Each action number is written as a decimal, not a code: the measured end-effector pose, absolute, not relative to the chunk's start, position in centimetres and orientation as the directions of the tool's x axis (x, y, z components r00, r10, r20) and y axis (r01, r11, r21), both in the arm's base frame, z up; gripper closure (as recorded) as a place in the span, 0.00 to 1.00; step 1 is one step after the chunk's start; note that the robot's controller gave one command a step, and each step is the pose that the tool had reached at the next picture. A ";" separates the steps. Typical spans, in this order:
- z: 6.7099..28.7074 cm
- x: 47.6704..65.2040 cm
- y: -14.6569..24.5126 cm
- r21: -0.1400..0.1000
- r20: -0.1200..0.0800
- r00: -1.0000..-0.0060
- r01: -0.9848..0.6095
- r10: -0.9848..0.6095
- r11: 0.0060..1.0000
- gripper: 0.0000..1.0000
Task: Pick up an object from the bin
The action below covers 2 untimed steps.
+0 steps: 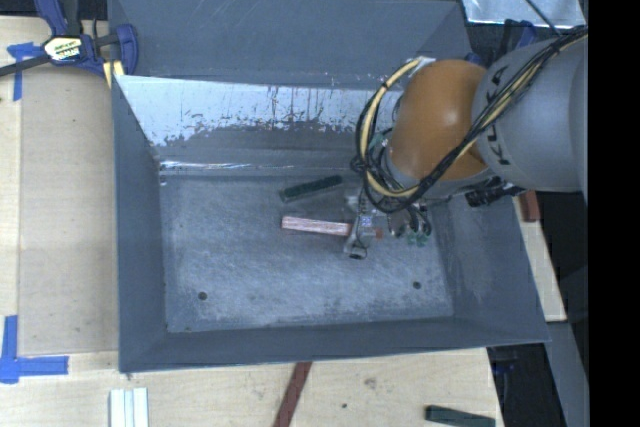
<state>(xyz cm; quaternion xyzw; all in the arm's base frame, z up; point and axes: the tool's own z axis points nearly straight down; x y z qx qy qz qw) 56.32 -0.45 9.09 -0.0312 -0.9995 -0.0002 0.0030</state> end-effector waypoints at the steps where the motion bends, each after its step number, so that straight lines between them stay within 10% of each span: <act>1: 11.2 56.4 -0.5 0.001 0.002 -0.998 0.062 0.062 0.998 1.00; 2: 12.6 56.6 -0.5 0.001 -0.007 -0.998 0.062 0.062 0.998 1.00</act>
Offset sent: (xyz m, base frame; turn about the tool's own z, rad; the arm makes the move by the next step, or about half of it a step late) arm 0.0001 0.0001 0.0489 0.0000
